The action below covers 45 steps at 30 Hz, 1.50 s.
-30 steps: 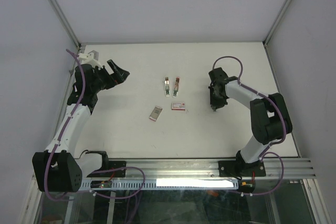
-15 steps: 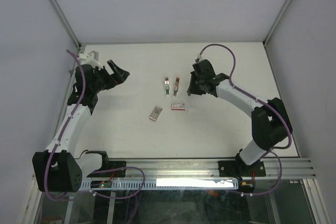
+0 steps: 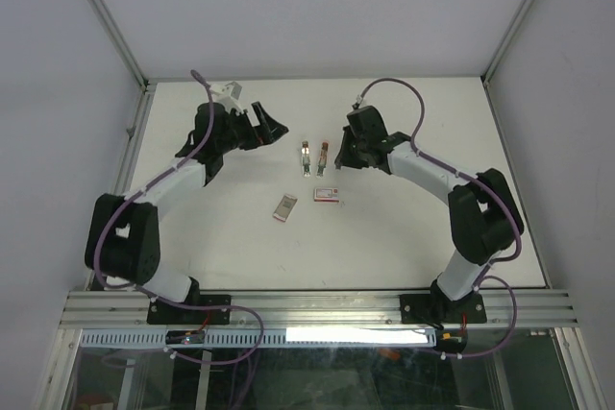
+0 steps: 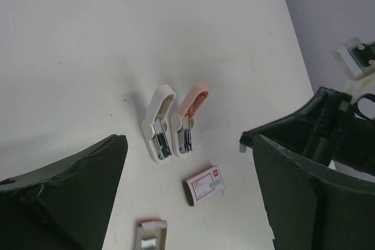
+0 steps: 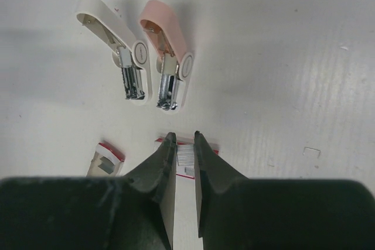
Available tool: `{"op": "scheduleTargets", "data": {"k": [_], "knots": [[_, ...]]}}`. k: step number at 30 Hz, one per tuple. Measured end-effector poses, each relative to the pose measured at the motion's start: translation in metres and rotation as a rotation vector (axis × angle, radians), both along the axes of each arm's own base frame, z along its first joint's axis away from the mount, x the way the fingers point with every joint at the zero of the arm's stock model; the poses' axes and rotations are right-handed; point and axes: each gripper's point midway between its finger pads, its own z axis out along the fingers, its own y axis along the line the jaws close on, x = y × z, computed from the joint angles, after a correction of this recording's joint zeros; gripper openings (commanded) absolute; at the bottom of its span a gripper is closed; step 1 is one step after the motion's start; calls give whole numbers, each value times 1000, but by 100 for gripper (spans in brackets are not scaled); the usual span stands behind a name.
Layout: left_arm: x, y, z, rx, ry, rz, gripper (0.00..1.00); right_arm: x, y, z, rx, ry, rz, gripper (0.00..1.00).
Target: Load the staples into the stapler
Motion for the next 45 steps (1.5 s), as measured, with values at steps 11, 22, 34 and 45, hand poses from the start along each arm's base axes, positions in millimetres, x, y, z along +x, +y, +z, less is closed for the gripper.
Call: {"op": "scheduleTargets", "data": {"k": [11, 22, 34, 45], "knots": [[85, -63, -58, 16, -38, -256, 90, -16, -41, 11, 1, -30, -27, 15], [82, -98, -117, -40, 53, -394, 91, -25, -40, 16, 20, -37, -1, 15], [57, -111, -130, -81, 70, -447, 90, -28, -35, 16, 15, -40, 28, 15], [20, -105, -135, -119, 78, -461, 90, -34, -23, 17, -2, -59, 84, 14]]}}
